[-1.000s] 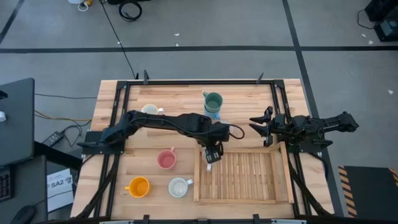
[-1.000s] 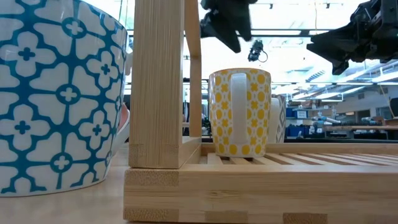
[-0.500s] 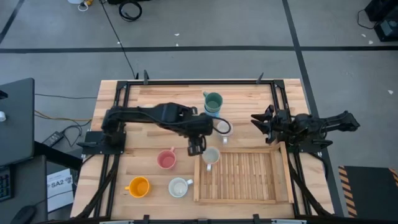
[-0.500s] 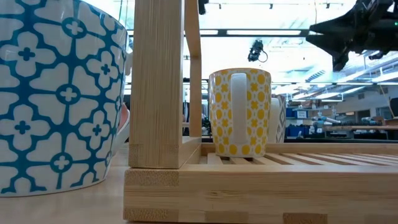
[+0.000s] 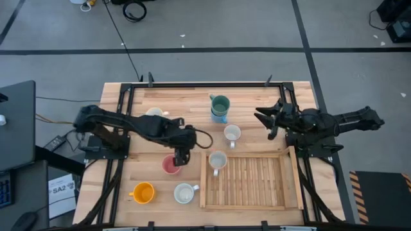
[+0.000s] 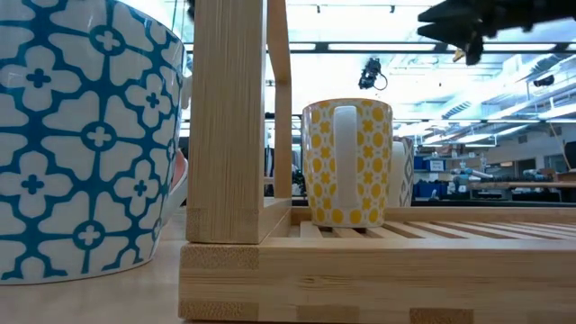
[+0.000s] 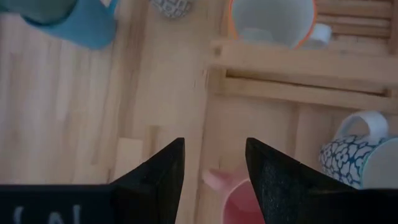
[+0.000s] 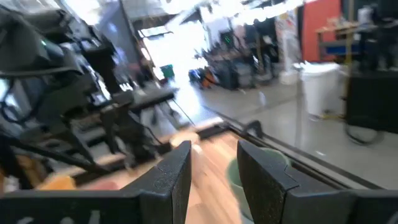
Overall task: Place coffee mugs
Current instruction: Put the green mug on the shelf
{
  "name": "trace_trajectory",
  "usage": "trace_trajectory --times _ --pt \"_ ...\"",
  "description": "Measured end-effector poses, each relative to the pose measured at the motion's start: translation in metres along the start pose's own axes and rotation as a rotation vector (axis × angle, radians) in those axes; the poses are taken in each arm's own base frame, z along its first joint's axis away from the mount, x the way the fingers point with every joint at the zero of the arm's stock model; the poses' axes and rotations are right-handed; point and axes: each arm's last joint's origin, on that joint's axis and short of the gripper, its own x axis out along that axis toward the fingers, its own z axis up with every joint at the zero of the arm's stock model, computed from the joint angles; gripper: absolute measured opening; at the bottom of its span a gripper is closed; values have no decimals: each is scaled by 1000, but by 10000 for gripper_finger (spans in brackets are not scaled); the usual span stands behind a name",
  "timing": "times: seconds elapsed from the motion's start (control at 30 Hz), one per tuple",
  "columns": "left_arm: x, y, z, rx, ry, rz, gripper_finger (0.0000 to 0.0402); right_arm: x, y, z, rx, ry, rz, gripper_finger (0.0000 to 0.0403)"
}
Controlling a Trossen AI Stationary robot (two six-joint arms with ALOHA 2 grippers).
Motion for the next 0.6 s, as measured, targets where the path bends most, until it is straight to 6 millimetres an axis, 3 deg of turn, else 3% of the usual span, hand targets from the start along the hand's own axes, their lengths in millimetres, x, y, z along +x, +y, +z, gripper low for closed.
trace_trajectory --times 0.3,0.6 --pt "5 25 -55 -53 -159 -17 176 56 8 48 -78 171 -198 135" --pt "18 36 -79 -43 -248 -13 176 117 -5 72 -87 319 -237 135"
